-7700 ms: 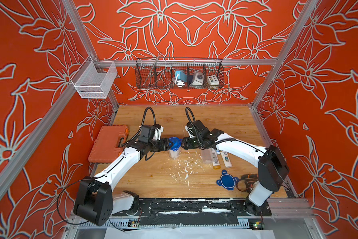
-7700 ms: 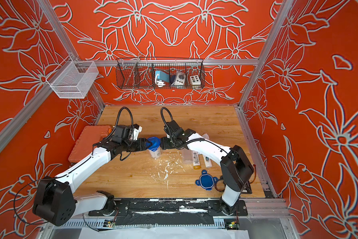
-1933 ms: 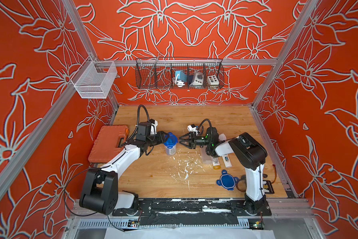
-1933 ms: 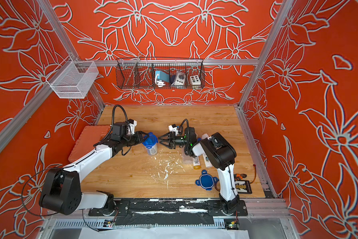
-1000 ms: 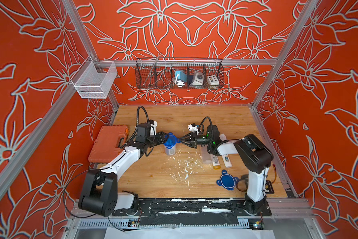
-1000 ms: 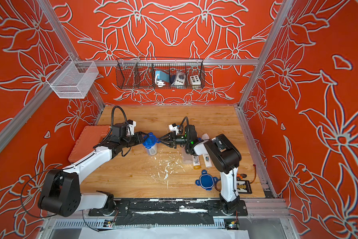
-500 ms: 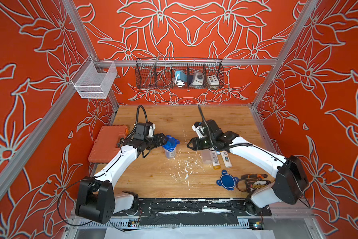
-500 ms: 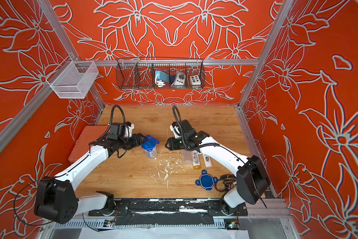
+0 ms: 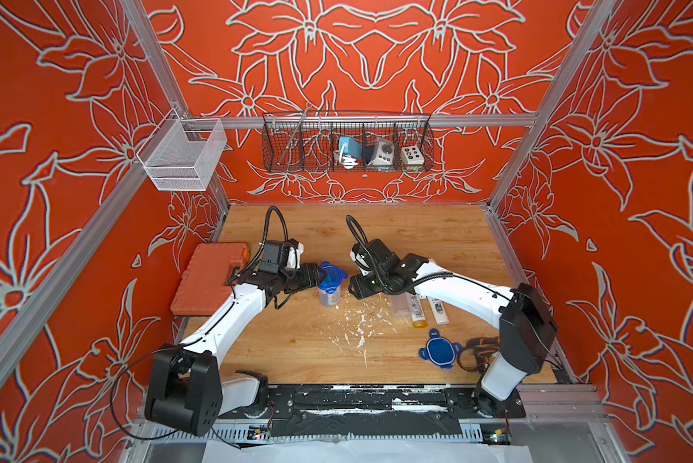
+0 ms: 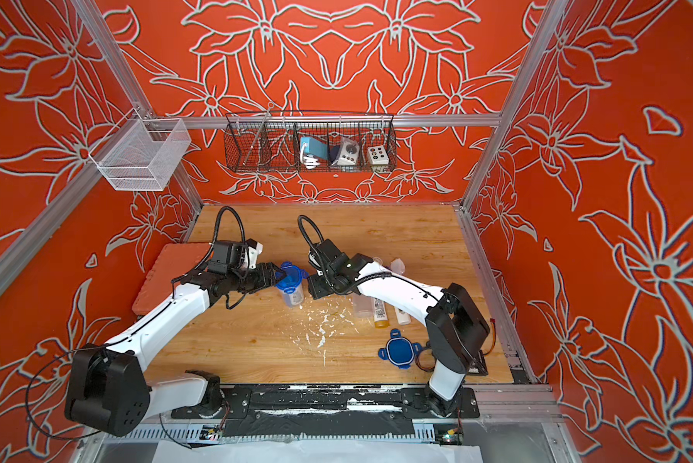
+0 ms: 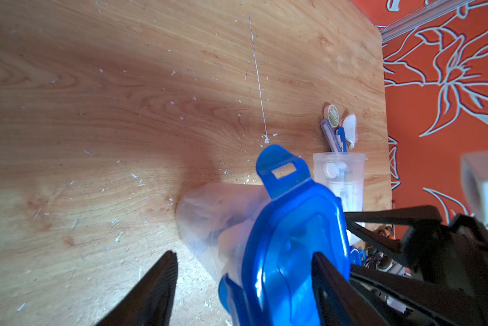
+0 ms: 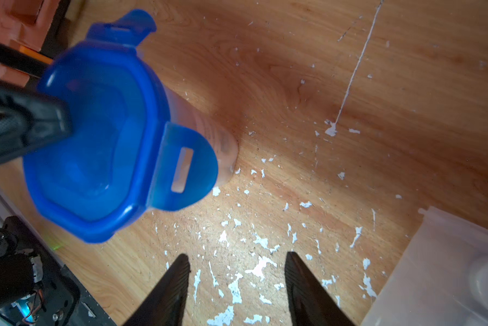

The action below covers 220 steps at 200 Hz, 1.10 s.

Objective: Take out toiletry kits
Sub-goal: Adjust the container at the center of the board.

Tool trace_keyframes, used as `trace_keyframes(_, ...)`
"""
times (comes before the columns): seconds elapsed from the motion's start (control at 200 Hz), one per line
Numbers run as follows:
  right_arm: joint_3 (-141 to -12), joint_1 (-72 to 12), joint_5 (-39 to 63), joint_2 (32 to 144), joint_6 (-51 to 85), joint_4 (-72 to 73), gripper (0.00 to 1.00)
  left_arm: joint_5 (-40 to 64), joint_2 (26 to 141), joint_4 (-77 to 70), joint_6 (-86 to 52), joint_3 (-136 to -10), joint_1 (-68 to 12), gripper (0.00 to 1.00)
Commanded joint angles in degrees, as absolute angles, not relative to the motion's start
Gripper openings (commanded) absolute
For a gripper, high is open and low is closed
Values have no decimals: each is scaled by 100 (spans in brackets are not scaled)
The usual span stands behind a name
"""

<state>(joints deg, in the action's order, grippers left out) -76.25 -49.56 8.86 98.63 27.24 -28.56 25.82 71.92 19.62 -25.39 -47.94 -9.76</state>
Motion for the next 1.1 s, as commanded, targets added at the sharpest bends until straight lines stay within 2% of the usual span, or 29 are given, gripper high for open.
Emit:
trace_keyframes(0.0,-7898,-4995,729,9987,2812,-2707,57,2615,7085,2081,-2389,-4614,-993,69)
trace_keyframes(0.415,-8585,-4873,302,10461,2807,-3039,58,2700,6944,2109,-2406,-4414,-1028,67)
trace_keyframes(0.746,-9386,-4711,241,10928,2672,-3443,57,2716,6917,1919,-2666,-4225,-1404,65)
trace_keyframes(1.096,-9905,-4706,689,11255,2607,-3510,57,2773,7060,1487,-3074,-4214,-1458,69)
